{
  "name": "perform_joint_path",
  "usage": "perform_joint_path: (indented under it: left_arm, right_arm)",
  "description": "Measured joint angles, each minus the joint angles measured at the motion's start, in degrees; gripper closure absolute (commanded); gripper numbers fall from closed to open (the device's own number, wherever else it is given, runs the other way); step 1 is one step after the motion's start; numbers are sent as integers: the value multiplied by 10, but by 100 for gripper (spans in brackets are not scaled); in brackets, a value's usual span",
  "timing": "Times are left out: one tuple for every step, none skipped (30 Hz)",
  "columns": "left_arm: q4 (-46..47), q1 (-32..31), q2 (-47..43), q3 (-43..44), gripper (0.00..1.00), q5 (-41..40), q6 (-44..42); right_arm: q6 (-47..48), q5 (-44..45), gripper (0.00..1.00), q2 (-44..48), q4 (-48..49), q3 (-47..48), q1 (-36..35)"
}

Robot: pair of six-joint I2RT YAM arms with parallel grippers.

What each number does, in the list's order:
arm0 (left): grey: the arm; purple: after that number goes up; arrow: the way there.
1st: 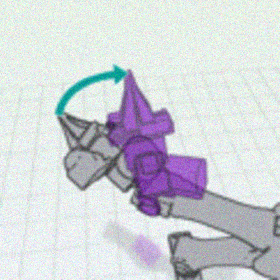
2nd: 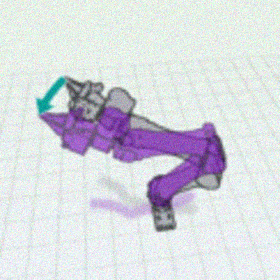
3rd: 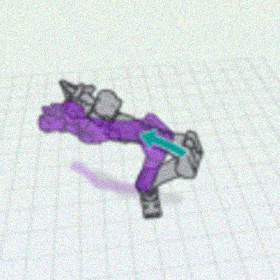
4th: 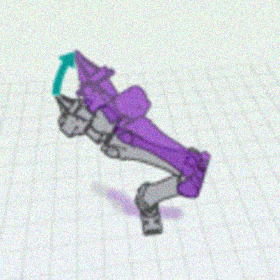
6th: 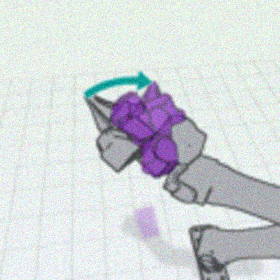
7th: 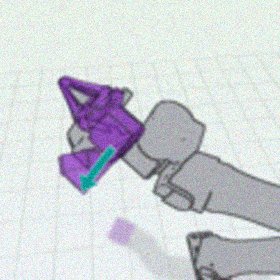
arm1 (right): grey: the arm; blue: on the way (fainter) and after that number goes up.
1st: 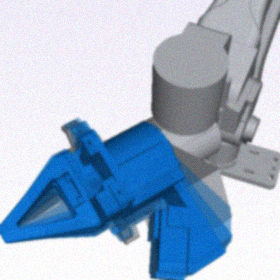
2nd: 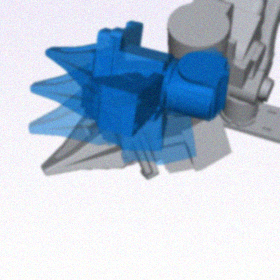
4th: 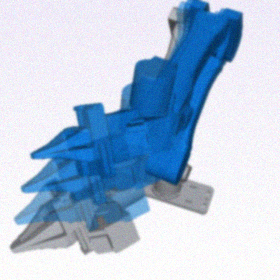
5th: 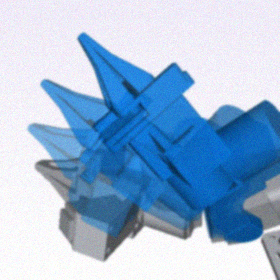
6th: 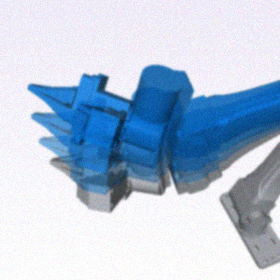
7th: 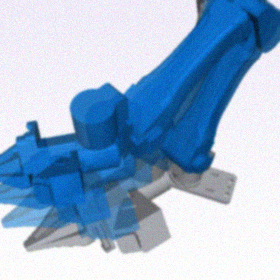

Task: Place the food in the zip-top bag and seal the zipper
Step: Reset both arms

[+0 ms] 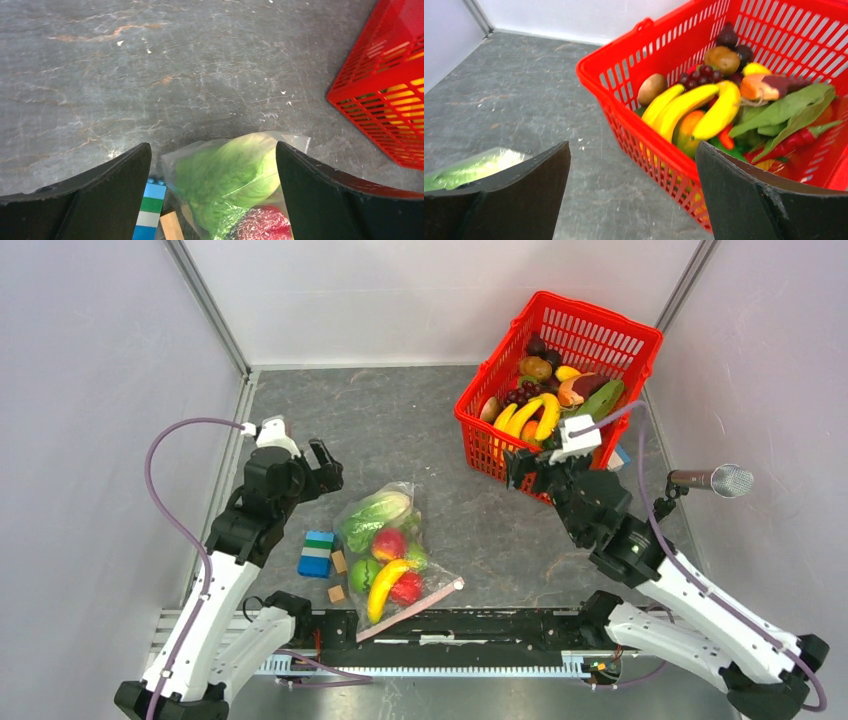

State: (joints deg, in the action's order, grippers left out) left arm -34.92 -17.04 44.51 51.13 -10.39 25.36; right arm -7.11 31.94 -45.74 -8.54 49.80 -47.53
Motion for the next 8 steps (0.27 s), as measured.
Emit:
perform_joint_path:
  left_arm:
    - [-5, 0, -3, 0, 0, -11, 8]
    - [-11, 0, -9, 0, 0, -21, 13]
    - [-16, 0, -16, 0, 0, -32, 19]
    - [-19, 0, -25, 0, 0, -41, 23]
    - [-21, 0, -36, 0, 0, -48, 25]
    - [-21, 0, -45, 0, 0, -53, 25]
    - [-21, 0, -53, 0, 0, -59, 26]
    - [-21, 0, -59, 0, 0, -63, 27]
  right_arm:
    - [-6, 0, 2, 19, -2, -16, 0]
    - [-10, -4, 2, 40, -1, -35, 0]
    - [-13, -7, 2, 64, 0, -55, 0]
    - [-16, -13, 2, 91, 0, -77, 0]
    - [-17, -15, 2, 107, 0, -88, 0]
    - [-17, -18, 2, 121, 0, -95, 0]
    - [-18, -20, 2, 130, 1, -96, 0]
    - [-18, -22, 2, 134, 6, -96, 0]
